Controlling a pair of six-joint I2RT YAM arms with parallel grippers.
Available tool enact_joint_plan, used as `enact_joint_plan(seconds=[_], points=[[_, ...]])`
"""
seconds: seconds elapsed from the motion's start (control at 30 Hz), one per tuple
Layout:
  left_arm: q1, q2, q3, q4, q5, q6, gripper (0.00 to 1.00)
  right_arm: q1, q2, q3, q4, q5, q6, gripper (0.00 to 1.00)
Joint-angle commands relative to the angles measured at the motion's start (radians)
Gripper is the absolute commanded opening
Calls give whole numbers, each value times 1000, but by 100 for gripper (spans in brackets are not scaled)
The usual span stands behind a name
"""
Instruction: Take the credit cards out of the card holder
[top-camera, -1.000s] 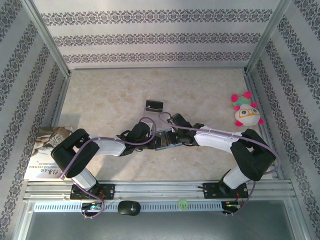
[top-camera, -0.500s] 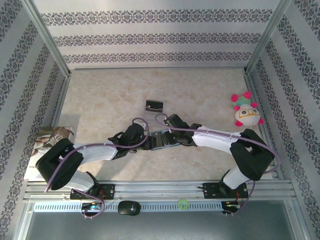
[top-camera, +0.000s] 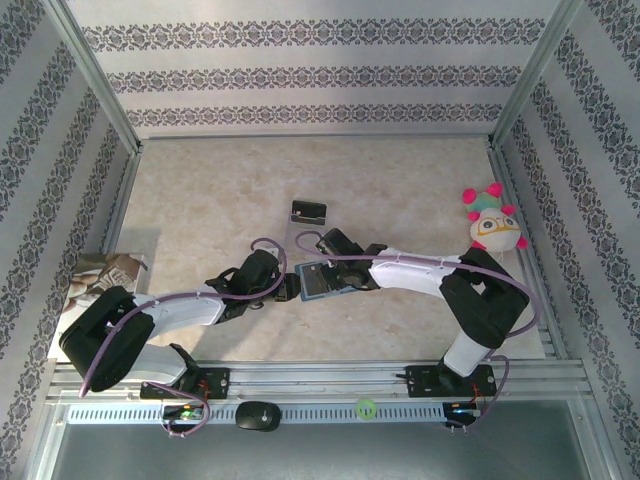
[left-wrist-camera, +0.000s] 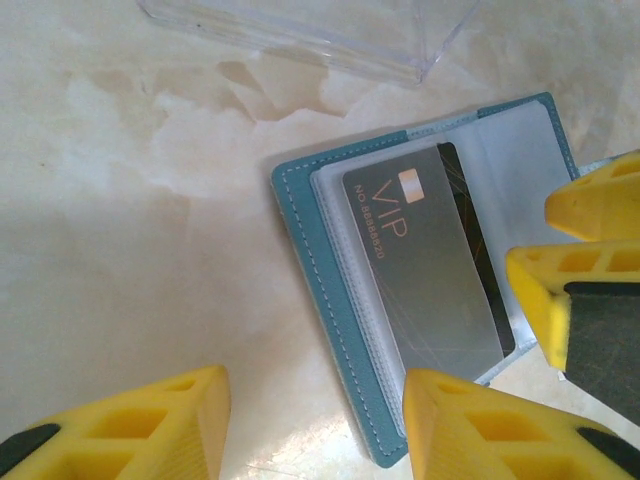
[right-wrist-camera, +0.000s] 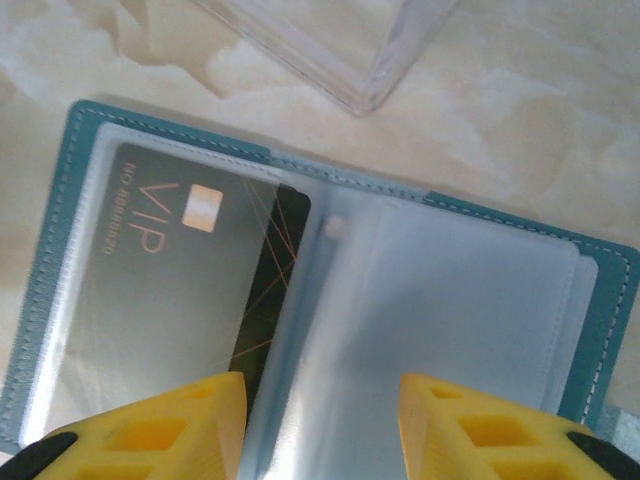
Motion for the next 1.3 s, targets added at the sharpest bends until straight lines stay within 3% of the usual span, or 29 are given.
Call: enact_joint_plan(seconds=[0.0,0.47,1.27], points=[[16,3,-13,-21,-6,-4,49,17,17,30,-23,33,-17,45],[19,17,-11,-9,13,-5,49,31,50,37,-42,68,-2,44],[20,-3,29,-53,19,25,49,23,-23,6,-166,337,104,45]])
